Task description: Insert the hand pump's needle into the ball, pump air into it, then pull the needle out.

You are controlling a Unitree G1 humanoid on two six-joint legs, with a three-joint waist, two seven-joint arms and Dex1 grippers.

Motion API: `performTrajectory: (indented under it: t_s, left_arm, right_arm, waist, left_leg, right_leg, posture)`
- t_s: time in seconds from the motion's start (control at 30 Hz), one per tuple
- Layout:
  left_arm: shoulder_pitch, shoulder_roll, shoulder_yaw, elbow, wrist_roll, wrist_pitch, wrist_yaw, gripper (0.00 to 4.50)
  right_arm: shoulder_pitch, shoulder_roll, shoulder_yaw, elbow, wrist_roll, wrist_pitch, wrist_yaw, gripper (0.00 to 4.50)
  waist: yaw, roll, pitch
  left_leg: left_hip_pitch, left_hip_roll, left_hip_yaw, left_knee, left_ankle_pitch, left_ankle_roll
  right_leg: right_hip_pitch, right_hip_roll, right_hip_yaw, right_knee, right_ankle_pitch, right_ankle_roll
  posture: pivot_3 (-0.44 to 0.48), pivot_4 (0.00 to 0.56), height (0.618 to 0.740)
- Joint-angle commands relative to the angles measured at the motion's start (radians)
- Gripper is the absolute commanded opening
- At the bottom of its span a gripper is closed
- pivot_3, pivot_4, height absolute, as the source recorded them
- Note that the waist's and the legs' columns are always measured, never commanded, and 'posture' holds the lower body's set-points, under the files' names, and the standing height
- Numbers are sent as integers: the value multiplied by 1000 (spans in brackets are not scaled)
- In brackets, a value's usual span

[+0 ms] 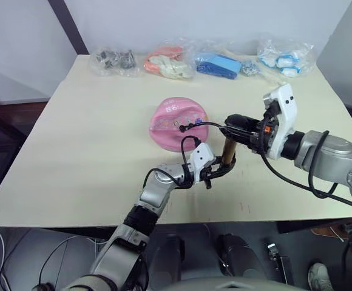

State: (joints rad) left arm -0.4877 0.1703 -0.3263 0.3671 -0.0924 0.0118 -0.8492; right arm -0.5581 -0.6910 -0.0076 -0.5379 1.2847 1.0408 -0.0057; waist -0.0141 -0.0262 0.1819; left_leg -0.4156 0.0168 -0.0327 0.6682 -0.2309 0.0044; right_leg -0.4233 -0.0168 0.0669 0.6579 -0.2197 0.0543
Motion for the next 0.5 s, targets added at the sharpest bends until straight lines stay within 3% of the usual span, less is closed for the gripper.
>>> performTrajectory:
  t_s: [0.03,0.23,0.5]
  left_arm:
    - [-41,-29,-9,114,43,-91,16,1101]
    - [-67,-72,-19,258,91,-158,28,1101]
    - [-14,-85,-29,267,139,-175,86,1101]
  right_arm:
    - [27,-21,9,-24,-89,-34,109,1738]
    - [87,-3,75,45,-276,-109,271,1737]
    - [90,23,137,114,-436,-143,407,1737]
  waist:
    - [1,0,0]
    - [-2,0,0]
    - [-2,0,0]
  left_leg:
    - [0,0,0,0,0,0]
    - [0,0,0,0,-1,2]
    - [0,0,0,0,-1,2]
  right_leg:
    - [0,0,0,0,0,0]
    - [0,0,0,-1,0,1]
    - [0,0,0,0,-1,2]
  posture:
    - [0,150,740]
    - [0,150,740]
    - [0,150,740]
